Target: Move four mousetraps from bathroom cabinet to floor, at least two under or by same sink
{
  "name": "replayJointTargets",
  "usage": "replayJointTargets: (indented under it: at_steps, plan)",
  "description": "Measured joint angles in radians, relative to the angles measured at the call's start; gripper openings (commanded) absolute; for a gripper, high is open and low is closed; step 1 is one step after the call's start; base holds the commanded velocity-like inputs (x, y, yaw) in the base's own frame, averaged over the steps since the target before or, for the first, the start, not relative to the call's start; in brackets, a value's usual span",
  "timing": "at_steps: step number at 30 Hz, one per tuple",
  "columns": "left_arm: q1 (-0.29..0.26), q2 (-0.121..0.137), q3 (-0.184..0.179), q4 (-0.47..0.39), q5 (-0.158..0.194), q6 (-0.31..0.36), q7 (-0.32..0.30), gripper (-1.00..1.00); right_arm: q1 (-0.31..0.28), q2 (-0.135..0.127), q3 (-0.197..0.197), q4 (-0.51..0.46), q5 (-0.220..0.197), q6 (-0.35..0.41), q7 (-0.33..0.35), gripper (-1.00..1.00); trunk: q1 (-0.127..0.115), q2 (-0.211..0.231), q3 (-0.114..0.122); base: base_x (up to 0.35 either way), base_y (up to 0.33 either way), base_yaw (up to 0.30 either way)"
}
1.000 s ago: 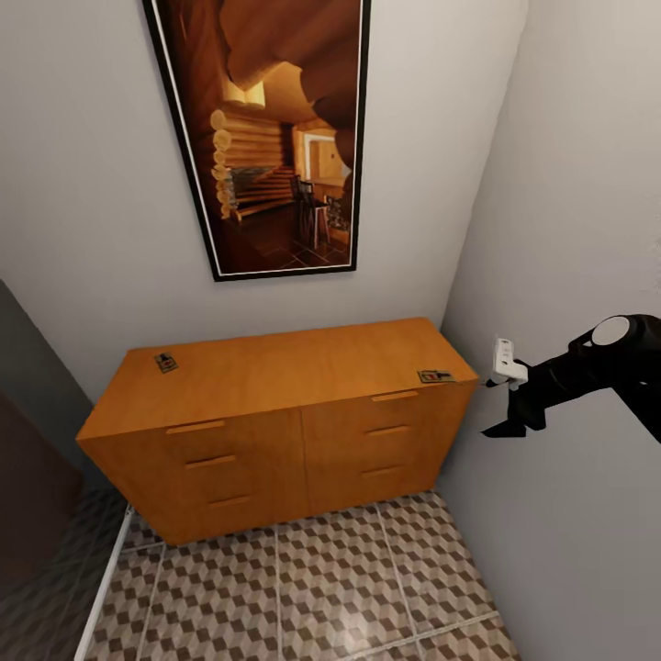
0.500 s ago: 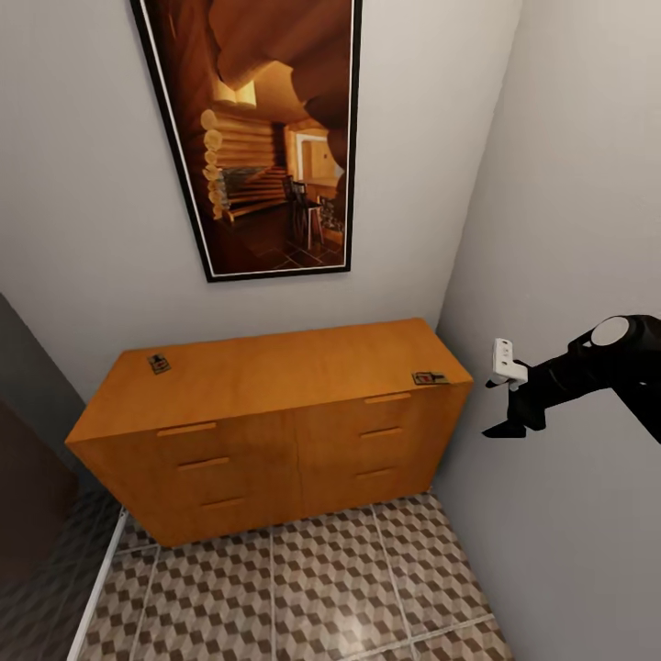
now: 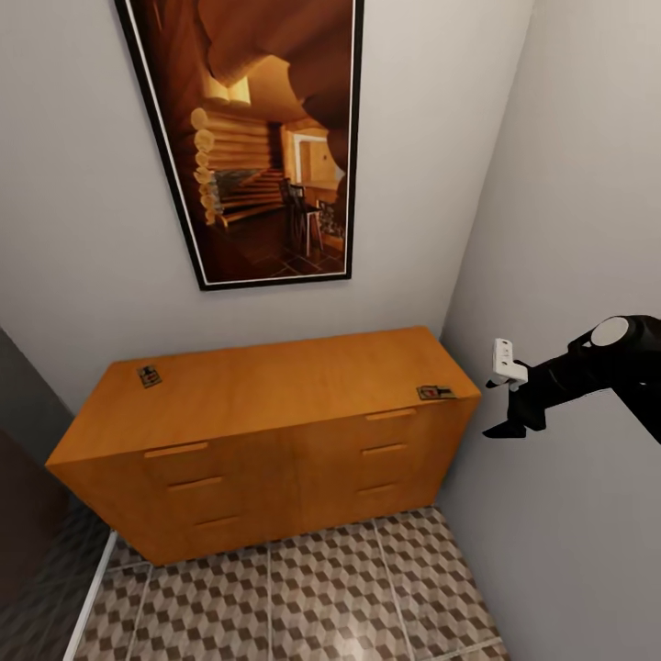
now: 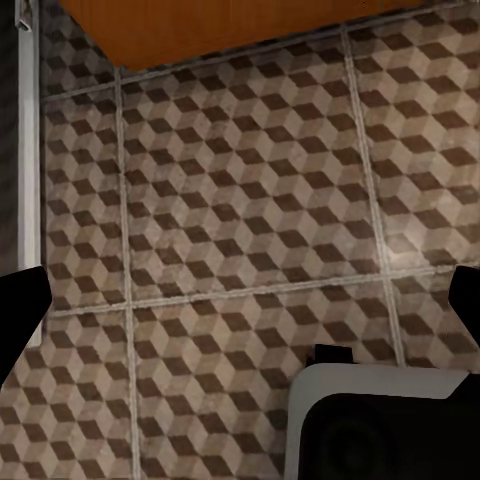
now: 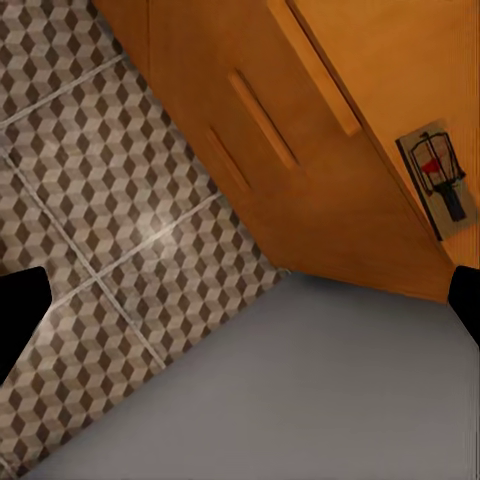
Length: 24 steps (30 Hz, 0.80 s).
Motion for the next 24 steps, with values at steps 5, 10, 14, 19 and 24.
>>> replayJointTargets:
  at_steps: [5,10,14,19,24]
  plan:
    - [0.0,0.0,0.0,0.0,0.0,0.0,0.0,1.0,0.0,0.0,0.0,0.0,0.002,-0.001,0.0,1.0,0.0,0.0,0.0,0.199,0.0,0.0]
    - [0.0,0.0,0.0,0.0,0.0,0.0,0.0,1.0,0.0,0.0,0.0,0.0,0.004,-0.001,0.0,1.0,0.0,0.0,0.0,0.193,0.0,0.0]
    - [0.0,0.0,0.0,0.0,0.0,0.0,0.0,1.0,0.0,0.0,0.002,0.0,0.004,0.0,0.0,1.0,0.0,0.0,0.0,0.137,0.0,0.0]
    - [0.0,0.0,0.0,0.0,0.0,0.0,0.0,1.0,0.0,0.0,0.036,0.001,0.007,0.0,0.0,1.0,0.0,0.0,0.0,0.051,0.0,0.0]
    - [0.0,-0.001,0.0,0.0,0.0,0.0,0.0,1.0,0.0,0.0,0.067,0.001,0.021,0.0,0.0,1.0,0.0,0.0,0.0,0.014,0.0,0.0]
